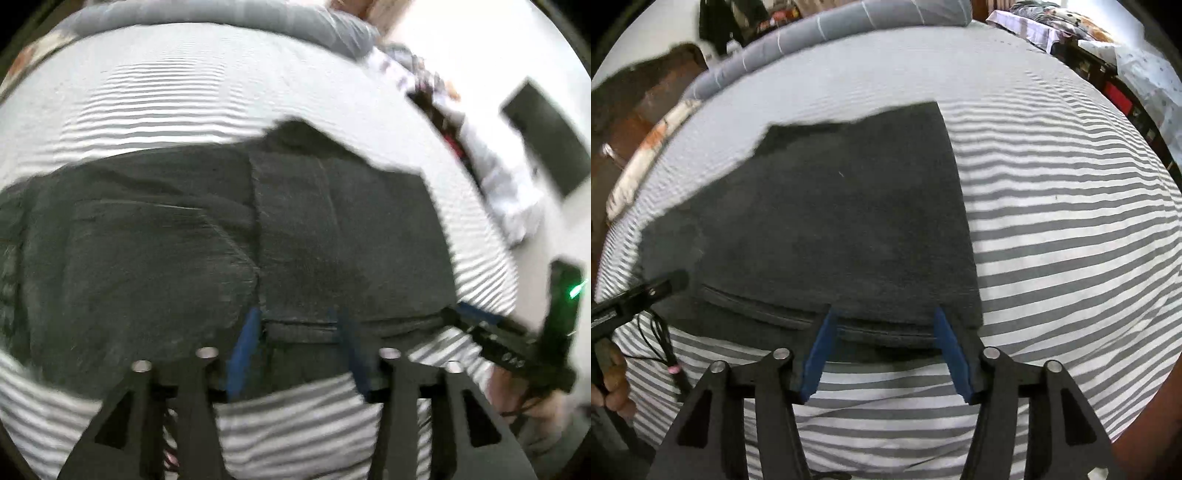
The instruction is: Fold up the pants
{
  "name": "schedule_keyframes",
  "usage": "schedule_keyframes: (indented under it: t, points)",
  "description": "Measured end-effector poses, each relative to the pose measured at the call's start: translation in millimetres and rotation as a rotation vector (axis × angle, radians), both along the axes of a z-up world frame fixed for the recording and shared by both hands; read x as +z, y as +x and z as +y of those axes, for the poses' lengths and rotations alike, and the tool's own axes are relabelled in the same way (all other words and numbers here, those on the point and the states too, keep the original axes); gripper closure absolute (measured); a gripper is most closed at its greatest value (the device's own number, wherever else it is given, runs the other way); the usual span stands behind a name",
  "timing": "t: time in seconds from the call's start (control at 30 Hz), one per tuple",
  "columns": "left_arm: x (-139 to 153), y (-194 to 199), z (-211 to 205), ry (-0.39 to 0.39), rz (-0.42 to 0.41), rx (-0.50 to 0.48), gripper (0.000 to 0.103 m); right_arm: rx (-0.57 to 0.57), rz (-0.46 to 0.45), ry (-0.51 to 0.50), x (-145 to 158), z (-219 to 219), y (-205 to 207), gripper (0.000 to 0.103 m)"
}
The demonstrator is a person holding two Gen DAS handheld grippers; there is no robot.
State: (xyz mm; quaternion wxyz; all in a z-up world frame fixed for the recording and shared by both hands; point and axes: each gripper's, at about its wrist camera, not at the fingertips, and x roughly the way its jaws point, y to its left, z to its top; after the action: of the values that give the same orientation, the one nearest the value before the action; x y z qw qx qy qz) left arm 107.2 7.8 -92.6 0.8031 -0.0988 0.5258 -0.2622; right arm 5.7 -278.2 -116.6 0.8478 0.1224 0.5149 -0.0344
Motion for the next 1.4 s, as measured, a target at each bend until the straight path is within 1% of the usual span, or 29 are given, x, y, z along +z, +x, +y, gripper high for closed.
schedule_keyframes:
  t: [0.03, 0.1, 0.2, 0.27, 0.3, 0.4, 0.47, 0.53, 0.57, 0.67, 0.73, 0.83, 0.87, 0.97, 1.03, 1.1, 1.23, 1.3, 1.4]
  points:
    - [6.4, -2.4, 20.0, -0.034, -0.003, 0.045, 0.046, -0.002, -0.020, 0.015, 6.6, 2.1, -2.5, 0.041]
    - [13.1, -4.7, 47.8, -0.065, 0.005, 0.107, 0.045, -0.001, -0.057, 0.054, 16.8, 7.1, -5.0, 0.035]
    - [17.8, -9.8, 99.5, -0.125, 0.025, 0.228, 0.045, -0.002, -0.088, 0.088, 29.3, 22.0, -2.4, 0.034]
    - [17.2, -14.9, 139.6, -0.180, 0.044, 0.325, 0.045, 0.005, -0.098, 0.088, 33.1, 32.5, -3.0, 0.032]
    - [16.6, -15.8, 151.9, -0.198, 0.050, 0.357, 0.044, 0.007, -0.102, 0.089, 35.2, 39.2, -1.4, 0.031]
    - [2.0, -19.8, 199.0, -0.286, 0.101, 0.492, 0.042, 0.014, -0.104, 0.110, 37.1, 51.9, 3.9, 0.030]
    - [-14.3, -22.5, 224.1, -0.354, 0.151, 0.571, 0.041, 0.023, -0.100, 0.127, 36.4, 61.0, 4.7, 0.030]
    - [-32.1, -24.5, 241.4, -0.414, 0.197, 0.621, 0.041, 0.031, -0.095, 0.125, 36.6, 68.2, 7.5, 0.030]
    - [-39.5, -24.7, 246.2, -0.426, 0.214, 0.637, 0.041, 0.038, -0.090, 0.119, 37.1, 73.1, 9.3, 0.029]
    - [-54.0, -20.2, 252.7, -0.464, 0.236, 0.644, 0.041, 0.051, -0.076, 0.103, 37.3, 83.7, 11.9, 0.029]
    - [-58.0, -16.5, 252.9, -0.485, 0.236, 0.636, 0.041, 0.055, -0.070, 0.090, 37.6, 89.6, 13.5, 0.029]
    - [-65.4, -6.3, 251.9, -0.484, 0.234, 0.641, 0.041, 0.055, -0.060, 0.080, 36.5, 97.9, 18.2, 0.029]
    - [-71.5, -1.9, 252.9, -0.491, 0.246, 0.652, 0.041, 0.055, -0.058, 0.080, 35.9, 100.2, 19.5, 0.029]
    - [-89.3, 7.3, 254.6, -0.539, 0.290, 0.676, 0.041, 0.054, -0.052, 0.087, 34.8, 104.8, 23.2, 0.029]
    - [-96.4, 11.4, 255.0, -0.579, 0.297, 0.686, 0.041, 0.060, -0.044, 0.088, 32.6, 108.7, 25.6, 0.029]
    - [-94.0, 17.9, 255.7, -0.594, 0.282, 0.670, 0.041, 0.069, -0.038, 0.081, 30.7, 112.4, 27.4, 0.029]
    - [-89.2, 32.8, 252.0, -0.584, 0.251, 0.639, 0.041, 0.076, -0.024, 0.080, 24.8, 117.8, 30.5, 0.029]
    - [-92.4, 39.1, 247.7, -0.583, 0.250, 0.634, 0.041, 0.076, -0.017, 0.092, 21.3, 119.0, 31.2, 0.029]
    - [-97.4, 45.4, 252.3, -0.605, 0.253, 0.643, 0.041, 0.084, -0.012, 0.090, 17.6, 121.6, 31.5, 0.029]
